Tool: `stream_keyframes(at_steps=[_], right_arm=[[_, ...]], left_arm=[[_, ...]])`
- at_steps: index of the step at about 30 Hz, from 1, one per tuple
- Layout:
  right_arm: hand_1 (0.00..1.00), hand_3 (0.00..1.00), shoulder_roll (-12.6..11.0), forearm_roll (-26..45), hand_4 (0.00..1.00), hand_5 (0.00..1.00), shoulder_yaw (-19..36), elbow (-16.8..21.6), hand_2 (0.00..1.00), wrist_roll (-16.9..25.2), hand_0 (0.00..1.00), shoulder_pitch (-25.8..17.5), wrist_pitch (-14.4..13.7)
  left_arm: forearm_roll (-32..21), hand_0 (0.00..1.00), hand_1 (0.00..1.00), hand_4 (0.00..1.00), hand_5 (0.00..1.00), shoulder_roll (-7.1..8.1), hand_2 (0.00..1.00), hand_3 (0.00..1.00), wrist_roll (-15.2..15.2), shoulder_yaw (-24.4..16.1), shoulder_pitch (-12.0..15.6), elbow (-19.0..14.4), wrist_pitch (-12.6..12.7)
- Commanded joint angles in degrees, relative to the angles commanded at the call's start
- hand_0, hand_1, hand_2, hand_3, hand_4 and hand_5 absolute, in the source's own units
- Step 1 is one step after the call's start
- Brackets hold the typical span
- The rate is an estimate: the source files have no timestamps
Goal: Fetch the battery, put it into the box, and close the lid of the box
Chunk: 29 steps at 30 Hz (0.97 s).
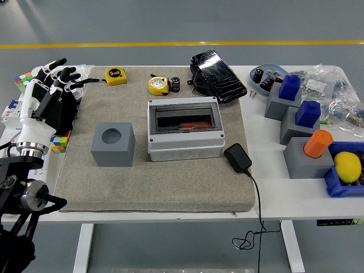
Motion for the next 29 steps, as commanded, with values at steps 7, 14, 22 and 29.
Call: stream_keyframes(at_steps=[7,14,22,29], right_arm=[[0.660,0.588,0.34,-0.66,0.985,0.559,0.29,0.00,0.683,-0.21,0.611,0.12,0.05],[0.660,0.588,0.60,-1.22,0.985,0.560,0.48,0.00,0.683,-0.33,0.611,-0.17,0.11],[0.659,0.587,0.49,-1.22,0.986,0.561,0.04,0.00,0.683,-0.30,0.609,-0.01,0.14],[0.659,0.587,0.33,-1.34,0.986,0.561,-0.03,0.00,0.683,-0.33,0.609,0.13,0.15]], left_arm=[[-0.04,0.441,0.559,0.998,0.351,-0.12,0.559,0.629,-0.04,-0.16,0.40,-0.45,0.13],[-0.03,0.441,0.559,0.998,0.352,-0.52,0.559,0.627,-0.08,-0.05,1.25,-0.98,0.17],[-0.03,0.441,0.559,0.998,0.352,-0.19,0.558,0.625,0.02,0.37,1.24,-1.04,0.16],[0.04,0.441,0.559,0.998,0.352,0.01,0.558,0.625,0.22,0.74,1.09,-0.95,0.19]])
